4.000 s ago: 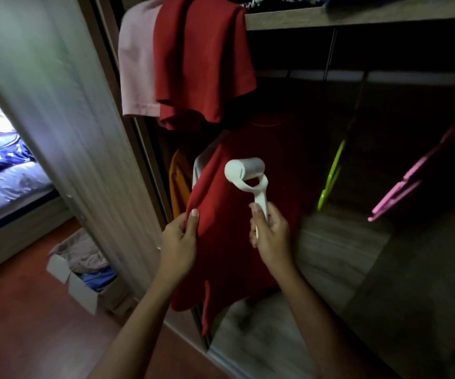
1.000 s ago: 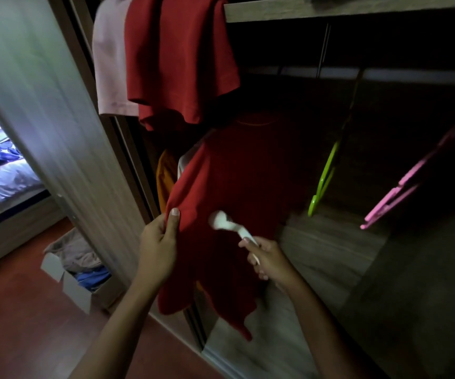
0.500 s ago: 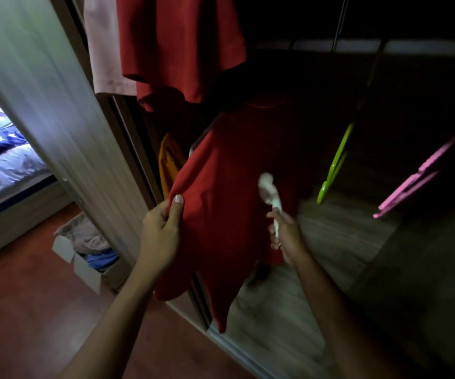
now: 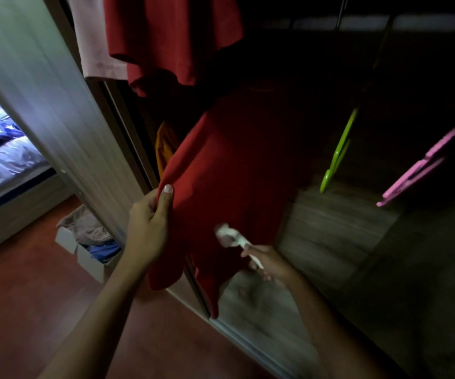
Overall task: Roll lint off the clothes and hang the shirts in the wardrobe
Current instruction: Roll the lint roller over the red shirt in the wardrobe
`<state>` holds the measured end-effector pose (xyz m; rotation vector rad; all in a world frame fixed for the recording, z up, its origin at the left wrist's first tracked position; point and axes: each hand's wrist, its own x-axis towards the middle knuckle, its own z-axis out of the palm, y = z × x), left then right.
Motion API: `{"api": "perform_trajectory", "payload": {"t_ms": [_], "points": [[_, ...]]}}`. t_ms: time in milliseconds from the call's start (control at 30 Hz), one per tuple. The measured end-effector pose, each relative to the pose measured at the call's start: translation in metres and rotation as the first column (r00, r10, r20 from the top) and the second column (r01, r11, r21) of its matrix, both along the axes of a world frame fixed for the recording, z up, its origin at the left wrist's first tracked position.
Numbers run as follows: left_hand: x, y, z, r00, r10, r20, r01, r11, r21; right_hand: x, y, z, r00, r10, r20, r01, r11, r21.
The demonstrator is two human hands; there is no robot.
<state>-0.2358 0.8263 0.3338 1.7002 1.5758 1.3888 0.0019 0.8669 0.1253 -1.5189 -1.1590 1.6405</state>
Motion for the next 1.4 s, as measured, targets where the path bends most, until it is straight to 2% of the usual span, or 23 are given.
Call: {"api": "perform_trajectory", "payload": {"t_ms": [167,300,367,433,533,600,667,767,867,967,1067,1133,1267,1333,1400], "points": [[-0.014,0.007,0.009,0.998,0.042,-0.048,-0.041,0.999,0.020,0.047,0.048,0.002,0.954,-0.206,-0.216,0.194,0.978,-0.076],[-0.015,0.011,0.011,0.999,0.039,-0.023,-0.039,0.999,0.018,0.067,0.078,-0.007,0.810,-0.477,-0.342,0.443,0.879,-0.176],[-0.015,0.013,0.010,0.999,0.040,-0.015,-0.040,0.999,0.013,0.070,0.085,-0.014,0.738,-0.575,-0.353,0.531,0.818,-0.222],[-0.014,0.013,0.007,1.000,0.026,-0.015,-0.026,1.000,-0.003,0.062,0.084,-0.023,0.747,-0.588,-0.312,0.539,0.809,-0.235],[-0.013,0.014,0.002,0.999,0.036,-0.030,-0.036,0.999,-0.009,0.036,0.061,-0.038,0.854,-0.462,-0.238,0.417,0.883,-0.216],[-0.010,0.013,0.001,0.998,0.050,-0.046,-0.051,0.999,-0.010,0.020,0.039,-0.049,0.941,-0.299,-0.155,0.271,0.946,-0.180],[-0.009,0.013,0.000,0.997,0.056,-0.049,-0.056,0.998,-0.012,0.005,0.017,-0.061,0.987,-0.129,-0.093,0.111,0.978,-0.177],[-0.006,0.013,0.000,0.999,0.050,-0.016,-0.050,0.999,-0.017,-0.009,-0.010,-0.069,0.992,0.111,-0.055,-0.120,0.969,-0.217],[-0.006,0.012,0.001,0.999,0.047,-0.008,-0.047,0.999,-0.012,-0.010,-0.016,-0.067,0.963,0.269,0.013,-0.258,0.938,-0.232],[-0.007,0.011,0.001,0.999,0.037,0.016,-0.037,0.999,-0.025,-0.006,-0.002,-0.047,0.951,0.270,0.149,-0.252,0.959,-0.133],[-0.005,0.011,-0.002,0.999,0.032,0.014,-0.032,0.999,-0.017,0.002,0.018,-0.013,0.988,0.083,0.128,-0.087,0.996,0.024],[-0.003,0.011,-0.006,0.999,0.032,0.032,-0.032,0.999,-0.018,0.009,0.028,0.012,0.993,-0.091,0.074,0.077,0.981,0.178],[0.004,0.008,-0.015,0.996,-0.013,0.090,0.017,0.999,-0.043,0.019,0.027,0.068,0.929,-0.366,-0.056,0.340,0.786,0.516],[0.010,0.006,-0.016,0.996,-0.020,0.088,0.023,0.999,-0.030,0.023,0.023,0.100,0.905,-0.401,-0.142,0.404,0.708,0.579],[0.014,0.005,-0.015,0.995,-0.030,0.092,0.033,0.999,-0.027,0.026,0.021,0.123,0.904,-0.386,-0.182,0.412,0.680,0.606]]}}
